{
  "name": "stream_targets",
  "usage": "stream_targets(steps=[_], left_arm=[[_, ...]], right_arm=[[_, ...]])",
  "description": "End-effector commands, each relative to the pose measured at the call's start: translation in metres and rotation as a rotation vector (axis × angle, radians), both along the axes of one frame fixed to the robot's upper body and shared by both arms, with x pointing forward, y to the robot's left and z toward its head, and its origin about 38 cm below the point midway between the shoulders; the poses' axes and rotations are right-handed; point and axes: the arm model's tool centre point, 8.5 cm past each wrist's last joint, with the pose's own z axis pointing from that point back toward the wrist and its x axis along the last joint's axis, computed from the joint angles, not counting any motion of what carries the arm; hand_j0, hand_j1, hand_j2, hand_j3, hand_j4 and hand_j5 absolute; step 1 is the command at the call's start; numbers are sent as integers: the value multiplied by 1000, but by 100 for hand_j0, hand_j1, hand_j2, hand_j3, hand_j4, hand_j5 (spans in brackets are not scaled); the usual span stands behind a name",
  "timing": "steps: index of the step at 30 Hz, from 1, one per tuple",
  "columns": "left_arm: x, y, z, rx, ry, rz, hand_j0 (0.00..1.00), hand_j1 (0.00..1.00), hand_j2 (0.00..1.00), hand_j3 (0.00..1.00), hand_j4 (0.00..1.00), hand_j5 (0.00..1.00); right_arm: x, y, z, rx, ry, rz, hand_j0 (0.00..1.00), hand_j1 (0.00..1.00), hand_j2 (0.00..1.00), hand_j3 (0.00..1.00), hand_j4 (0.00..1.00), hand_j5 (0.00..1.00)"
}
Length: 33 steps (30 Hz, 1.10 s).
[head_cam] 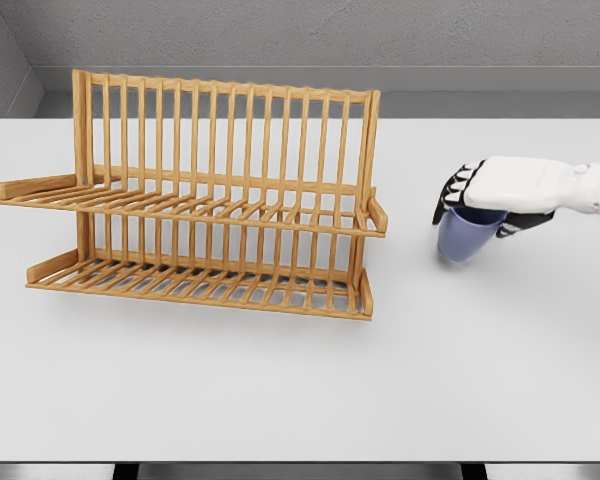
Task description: Right arm put cup on second shelf
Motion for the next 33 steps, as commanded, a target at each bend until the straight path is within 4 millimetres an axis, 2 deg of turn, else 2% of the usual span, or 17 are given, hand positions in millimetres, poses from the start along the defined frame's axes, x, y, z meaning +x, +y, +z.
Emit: stream_targets(steps=[1,3,7,16,19,26,33], left_arm=[[0,0,0,0,-1,-1,100,100,100,100,100,100],[0,0,0,0,-1,-1,100,100,100,100,100,100],[0,0,0,-1,1,-1,100,100,100,100,100,100],[0,0,0,0,-1,1,100,100,100,100,100,100],[0,0,0,0,1,-1,100,100,100,100,100,100],[0,0,0,0,1,1,100,100,100,100,100,100],[0,0,0,-1,1,1,100,100,100,100,100,100]], right_arm=[[0,0,2,7,-1,-3,68,68,68,68,68,68],[3,-3,12,19,-28,-14,68,68,68,68,68,68],[4,-4,19,23,-44,-15,68,68,68,68,68,68],[10,-8,51,49,-125,-30,68,68,68,68,68,68],[5,4,63,48,-158,14,68,68,68,68,68,68],[2,11,85,59,-220,39,68,68,68,68,68,68],[-14,34,101,57,-274,125,68,68,68,68,68,68]])
